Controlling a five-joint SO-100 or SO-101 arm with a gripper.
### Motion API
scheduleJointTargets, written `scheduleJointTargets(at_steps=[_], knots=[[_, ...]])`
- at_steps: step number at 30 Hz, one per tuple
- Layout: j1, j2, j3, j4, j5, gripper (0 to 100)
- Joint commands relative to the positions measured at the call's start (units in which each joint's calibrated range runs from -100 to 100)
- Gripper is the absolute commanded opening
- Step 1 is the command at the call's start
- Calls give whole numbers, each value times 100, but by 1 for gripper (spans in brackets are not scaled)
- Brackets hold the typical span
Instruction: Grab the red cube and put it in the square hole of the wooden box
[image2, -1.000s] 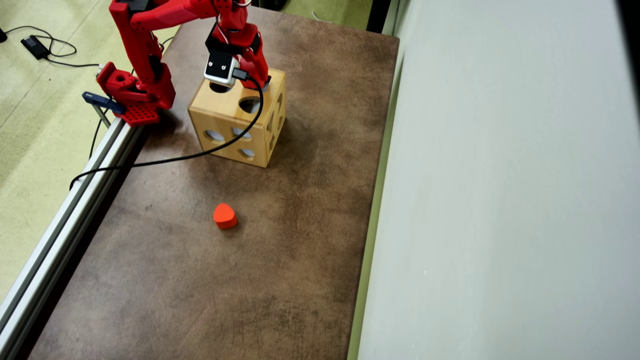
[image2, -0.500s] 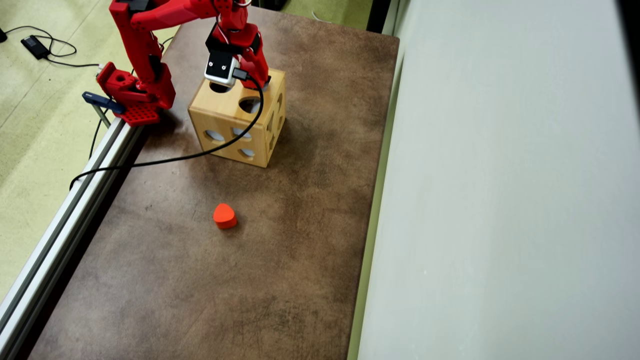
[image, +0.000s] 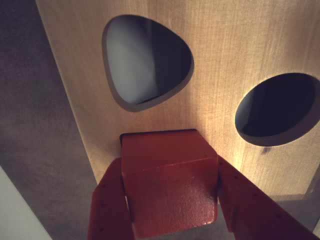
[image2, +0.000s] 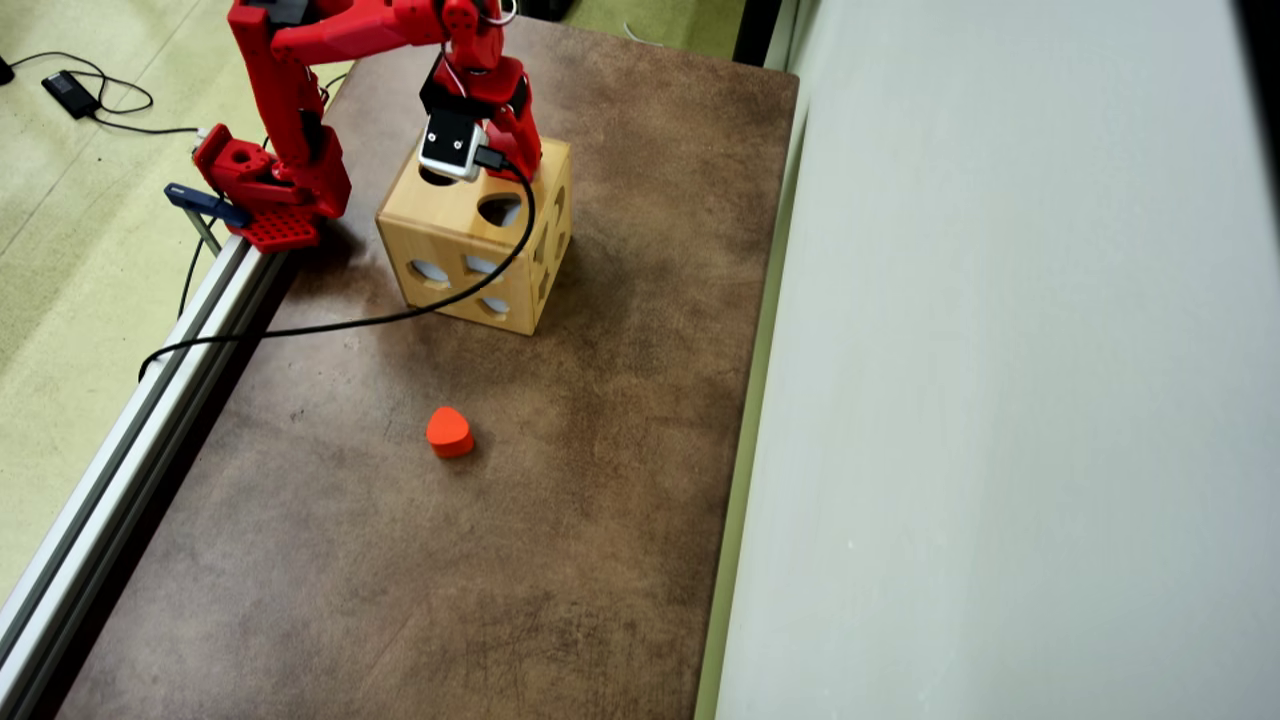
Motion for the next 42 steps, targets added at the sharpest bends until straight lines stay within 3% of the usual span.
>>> scheduleJointTargets(at_steps=[1, 7, 13, 17, 23, 42], knots=[[21, 14, -20, -14, 24, 3], [36, 5, -92, 82, 49, 8], [36, -105, -20, 130, 49, 30], [36, -241, -47, 211, 49, 38], [36, -700, -101, 211, 24, 38], [36, -5031, -20, 195, 49, 39]])
